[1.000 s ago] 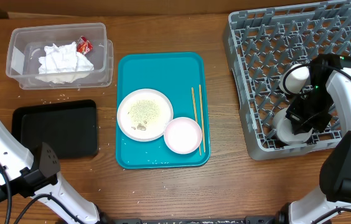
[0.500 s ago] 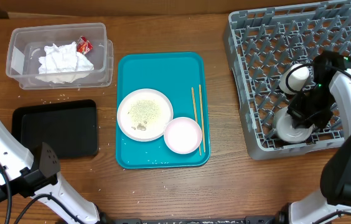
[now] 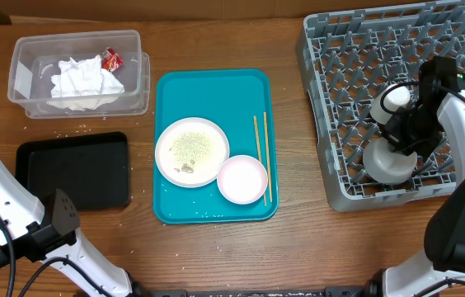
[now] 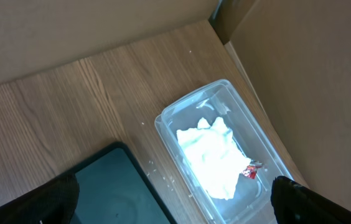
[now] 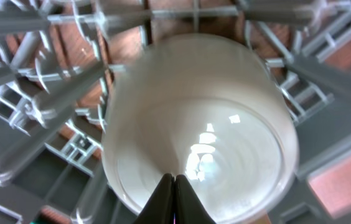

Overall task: Sort waste into correct bins and load items into the dishwasher
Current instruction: 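Lower the grey bowl into the rack and adjust it with the right gripper, then reach the right gripper to the pink bowl on the teal tray and grasp it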

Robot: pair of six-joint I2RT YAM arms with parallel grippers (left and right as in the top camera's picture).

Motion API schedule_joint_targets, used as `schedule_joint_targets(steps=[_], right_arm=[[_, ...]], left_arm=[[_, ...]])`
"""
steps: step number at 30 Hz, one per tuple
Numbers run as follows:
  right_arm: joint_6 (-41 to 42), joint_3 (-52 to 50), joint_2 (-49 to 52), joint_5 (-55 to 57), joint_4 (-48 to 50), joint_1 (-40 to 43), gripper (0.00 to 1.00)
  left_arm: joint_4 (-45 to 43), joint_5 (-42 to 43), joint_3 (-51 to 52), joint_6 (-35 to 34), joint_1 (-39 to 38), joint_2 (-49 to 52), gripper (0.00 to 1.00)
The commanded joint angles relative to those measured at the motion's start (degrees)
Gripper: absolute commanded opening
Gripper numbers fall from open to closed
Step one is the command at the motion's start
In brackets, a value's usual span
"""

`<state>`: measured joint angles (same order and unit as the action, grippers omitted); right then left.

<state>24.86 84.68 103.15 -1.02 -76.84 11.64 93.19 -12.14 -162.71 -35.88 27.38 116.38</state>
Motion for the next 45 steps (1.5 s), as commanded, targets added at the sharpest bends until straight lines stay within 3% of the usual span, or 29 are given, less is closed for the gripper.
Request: schedule_joint_targets(steps=[1,5,7,9,11,15,21,24,29,36,45], right_arm=[[0.26,6.73,-0.31,0.11,-2.47,-0.02,0.04],[-3.80,16.57,-0.55,-9.84,-7.04,-1.55,0.04],[-7.96,20.85,-0.57,-18.86,-7.89,-2.89,0.12],[-11.41,23.96,-0.57,-25.70,-8.35,-4.96,0.28],[-11.85,25.33,-0.57,-27.36,-9.03,-8.28,0.56],[-12.96,24.28,-0.48,-24.81,-10.97,-18.25,0.69],[-12.90,19.61,-0.39,-13.25,-8.22,-36.72,0.73],[-12.68,16.04,-0.37,-9.44,-3.65,-44.68,0.81],[-12.68,9.03,-0.22,-7.39,8.46,-54.82,0.82],[-12.70,-2.78,-0.15,-0.72,23.71,-63.01,0.76],[-12.68,-12.74,0.20,1.01,31.82,-64.67,0.74]], left_arm=[[-0.04,-0.02,-0.13,-0.52,-0.39,0.52,1.00],[-0.04,-0.02,-0.13,-0.52,-0.39,0.52,1.00],[-0.04,-0.02,-0.13,-0.52,-0.39,0.52,1.00],[-0.04,-0.02,-0.13,-0.52,-0.39,0.52,1.00],[-0.04,-0.02,-0.13,-0.52,-0.39,0.52,1.00],[-0.04,-0.02,-0.13,-0.52,-0.39,0.52,1.00],[-0.04,-0.02,-0.13,-0.52,-0.39,0.52,1.00],[-0.04,-0.02,-0.13,-0.52,-0.39,0.52,1.00],[-0.04,-0.02,-0.13,-0.52,-0.39,0.52,1.00],[-0.04,-0.02,-0.13,-0.52,-0.39,0.52,1.00],[-0.04,-0.02,-0.13,-0.52,-0.39,0.52,1.00]])
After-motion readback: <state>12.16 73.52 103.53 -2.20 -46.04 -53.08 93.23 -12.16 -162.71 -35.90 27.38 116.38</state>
